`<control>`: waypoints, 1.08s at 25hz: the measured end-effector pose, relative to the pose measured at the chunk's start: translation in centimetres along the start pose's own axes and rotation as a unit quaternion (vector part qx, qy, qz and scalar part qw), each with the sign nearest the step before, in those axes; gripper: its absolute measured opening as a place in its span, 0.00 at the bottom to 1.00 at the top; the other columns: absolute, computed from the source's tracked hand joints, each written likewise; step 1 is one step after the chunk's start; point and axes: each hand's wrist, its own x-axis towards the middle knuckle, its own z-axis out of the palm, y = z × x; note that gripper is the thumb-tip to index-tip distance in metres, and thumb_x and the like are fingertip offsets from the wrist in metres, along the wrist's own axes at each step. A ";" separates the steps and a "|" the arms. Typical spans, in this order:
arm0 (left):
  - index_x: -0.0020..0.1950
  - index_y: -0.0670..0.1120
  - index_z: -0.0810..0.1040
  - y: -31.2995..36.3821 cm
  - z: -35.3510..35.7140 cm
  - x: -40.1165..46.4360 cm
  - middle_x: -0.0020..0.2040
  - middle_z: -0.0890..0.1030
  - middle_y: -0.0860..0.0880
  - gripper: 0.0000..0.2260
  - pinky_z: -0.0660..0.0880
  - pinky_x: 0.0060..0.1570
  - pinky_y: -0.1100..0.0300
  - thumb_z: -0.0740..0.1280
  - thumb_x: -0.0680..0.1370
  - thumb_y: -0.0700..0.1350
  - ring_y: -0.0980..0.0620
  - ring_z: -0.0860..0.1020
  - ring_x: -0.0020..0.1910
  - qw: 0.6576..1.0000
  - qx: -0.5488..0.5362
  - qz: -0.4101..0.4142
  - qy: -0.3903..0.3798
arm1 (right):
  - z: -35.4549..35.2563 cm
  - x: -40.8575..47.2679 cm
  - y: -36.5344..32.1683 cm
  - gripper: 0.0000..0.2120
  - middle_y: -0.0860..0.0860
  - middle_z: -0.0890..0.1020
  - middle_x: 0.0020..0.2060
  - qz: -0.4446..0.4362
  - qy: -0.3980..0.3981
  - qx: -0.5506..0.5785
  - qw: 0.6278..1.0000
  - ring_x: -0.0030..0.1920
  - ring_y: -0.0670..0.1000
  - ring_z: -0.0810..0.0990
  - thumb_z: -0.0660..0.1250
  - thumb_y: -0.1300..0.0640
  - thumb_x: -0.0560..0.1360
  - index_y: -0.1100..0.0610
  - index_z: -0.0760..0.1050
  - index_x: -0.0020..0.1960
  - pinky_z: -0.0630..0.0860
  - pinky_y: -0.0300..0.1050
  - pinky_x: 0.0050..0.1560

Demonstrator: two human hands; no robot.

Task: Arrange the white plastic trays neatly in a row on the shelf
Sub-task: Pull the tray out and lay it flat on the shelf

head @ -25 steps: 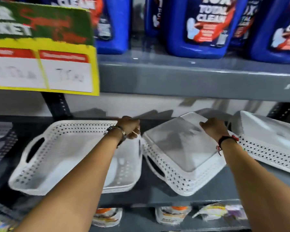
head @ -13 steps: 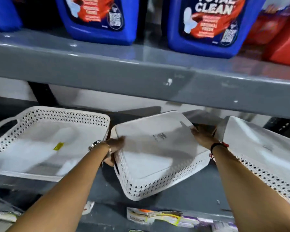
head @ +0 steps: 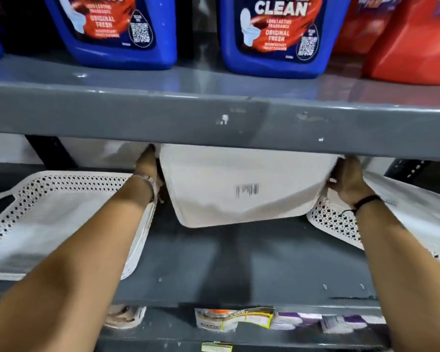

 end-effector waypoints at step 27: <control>0.63 0.36 0.74 -3.7 0.0 -1.7 0.58 0.81 0.38 0.17 0.76 0.58 0.51 0.62 0.76 0.39 0.41 0.79 0.59 0.631 0.772 0.078 -0.013 | -6.8 -4.3 5.5 0.05 0.58 0.79 0.34 0.121 -0.075 -0.389 0.910 0.35 0.52 0.77 0.66 0.63 0.73 0.62 0.75 0.39 0.76 0.40 0.39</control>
